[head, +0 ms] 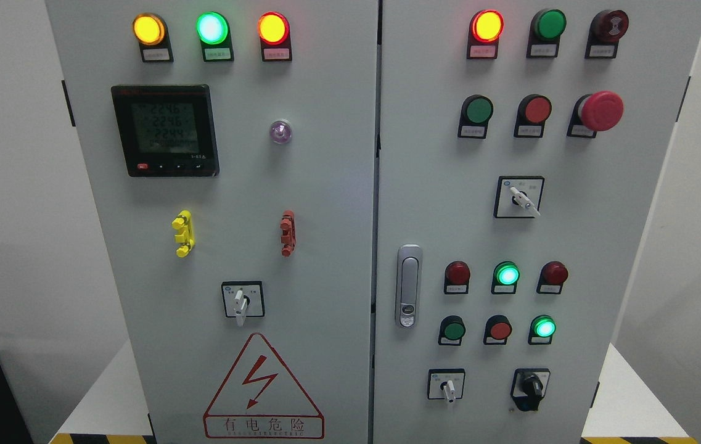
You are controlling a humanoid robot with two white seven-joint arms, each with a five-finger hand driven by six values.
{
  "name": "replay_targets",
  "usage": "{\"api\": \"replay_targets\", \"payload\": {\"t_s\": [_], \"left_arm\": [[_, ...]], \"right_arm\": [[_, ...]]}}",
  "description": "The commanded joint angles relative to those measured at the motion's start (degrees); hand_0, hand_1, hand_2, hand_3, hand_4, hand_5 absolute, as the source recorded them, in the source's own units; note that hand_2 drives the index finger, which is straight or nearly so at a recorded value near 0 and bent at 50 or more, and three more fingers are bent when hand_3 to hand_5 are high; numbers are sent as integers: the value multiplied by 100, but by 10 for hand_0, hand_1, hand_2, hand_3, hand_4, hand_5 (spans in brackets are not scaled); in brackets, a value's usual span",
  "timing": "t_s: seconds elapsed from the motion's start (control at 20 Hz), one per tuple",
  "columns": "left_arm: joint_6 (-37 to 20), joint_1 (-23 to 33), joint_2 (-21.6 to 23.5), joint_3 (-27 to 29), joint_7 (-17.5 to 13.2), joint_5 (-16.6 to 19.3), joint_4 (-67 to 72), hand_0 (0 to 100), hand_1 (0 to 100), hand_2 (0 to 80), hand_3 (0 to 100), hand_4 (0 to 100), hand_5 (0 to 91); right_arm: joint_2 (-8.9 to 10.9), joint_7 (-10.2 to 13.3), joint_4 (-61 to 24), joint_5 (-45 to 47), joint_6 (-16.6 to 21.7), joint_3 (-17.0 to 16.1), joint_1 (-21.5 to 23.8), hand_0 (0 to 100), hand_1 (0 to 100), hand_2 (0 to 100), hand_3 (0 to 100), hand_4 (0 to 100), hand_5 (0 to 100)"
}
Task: Turn on light switch 1
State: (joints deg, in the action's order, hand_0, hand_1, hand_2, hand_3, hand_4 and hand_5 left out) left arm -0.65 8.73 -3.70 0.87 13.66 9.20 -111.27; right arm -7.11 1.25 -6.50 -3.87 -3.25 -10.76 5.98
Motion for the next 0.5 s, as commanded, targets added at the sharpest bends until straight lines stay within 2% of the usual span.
{"api": "replay_targets", "payload": {"t_s": [0.0, 0.15, 0.45], "left_arm": [[222, -178, -96, -473, 154, 73, -360, 123, 444, 507, 736, 812, 698], [592, -328, -122, -614, 549, 170, -360, 110, 458, 511, 744, 814, 702], [750, -434, -149, -702, 682, 196, -334, 96, 495, 519, 762, 820, 714]], "right_arm": [[7, -2, 0, 0, 0, 3, 0, 0, 0, 0, 0, 0, 0], [-1, -2, 0, 0, 0, 3, 0, 0, 0, 0, 0, 0, 0], [-1, -2, 0, 0, 0, 3, 0, 0, 0, 0, 0, 0, 0]]}}
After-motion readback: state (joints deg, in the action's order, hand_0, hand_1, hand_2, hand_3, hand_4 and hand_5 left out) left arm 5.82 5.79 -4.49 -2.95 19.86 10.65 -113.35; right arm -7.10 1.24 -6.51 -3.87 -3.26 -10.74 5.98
